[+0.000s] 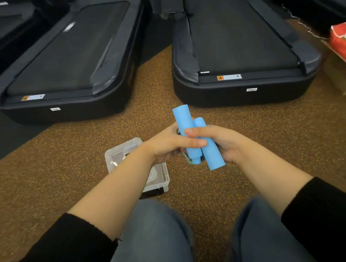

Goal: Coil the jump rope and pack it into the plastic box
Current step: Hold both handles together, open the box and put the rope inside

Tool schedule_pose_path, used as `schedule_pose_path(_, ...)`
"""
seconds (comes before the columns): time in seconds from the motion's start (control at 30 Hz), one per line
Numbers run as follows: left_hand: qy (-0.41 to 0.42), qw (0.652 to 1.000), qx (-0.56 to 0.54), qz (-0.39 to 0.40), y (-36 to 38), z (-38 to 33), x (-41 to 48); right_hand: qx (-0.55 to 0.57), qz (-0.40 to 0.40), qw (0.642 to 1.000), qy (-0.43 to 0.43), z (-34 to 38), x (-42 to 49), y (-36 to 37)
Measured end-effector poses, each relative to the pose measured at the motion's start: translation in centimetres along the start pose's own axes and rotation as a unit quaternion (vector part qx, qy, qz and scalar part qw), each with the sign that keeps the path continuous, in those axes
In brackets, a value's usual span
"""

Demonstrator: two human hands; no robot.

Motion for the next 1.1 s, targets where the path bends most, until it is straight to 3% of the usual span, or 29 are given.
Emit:
schedule_pose_path(0.2,-0.024,0.998,-0.027,-0.048,-2.4,2.3,1.4,0.032,-0.084,0.996,-0.011,0.0,2.9,-1.6)
schedule_pose_path(0.5,-0.036,0.996,-0.082,-0.029,-5.3,5.3,2.8,-0.024,-0.182,0.982,-0.037,0.1,7.5,-3.5)
schedule_pose_path(0.83,-0.085,0.993,-0.060,-0.051,-8.7,11.6,3.3,-0.108,-0.180,0.978,0.022,-2.7,13.2,-5.8)
schedule_pose_path(1.1,-0.100,0.990,-0.072,-0.073,-10.2,16.2,2.6,-0.243,-0.216,0.946,-0.005,-5.4,17.3,-6.6)
Point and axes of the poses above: each hand's wrist, its own x-axis towards the middle knuckle, its own y-axis out of the palm, z = x × y, the point moved 8 cm from there along x, towards the middle knuckle, and after that the axes turned 13 degrees about y, right-handed, at the moved point
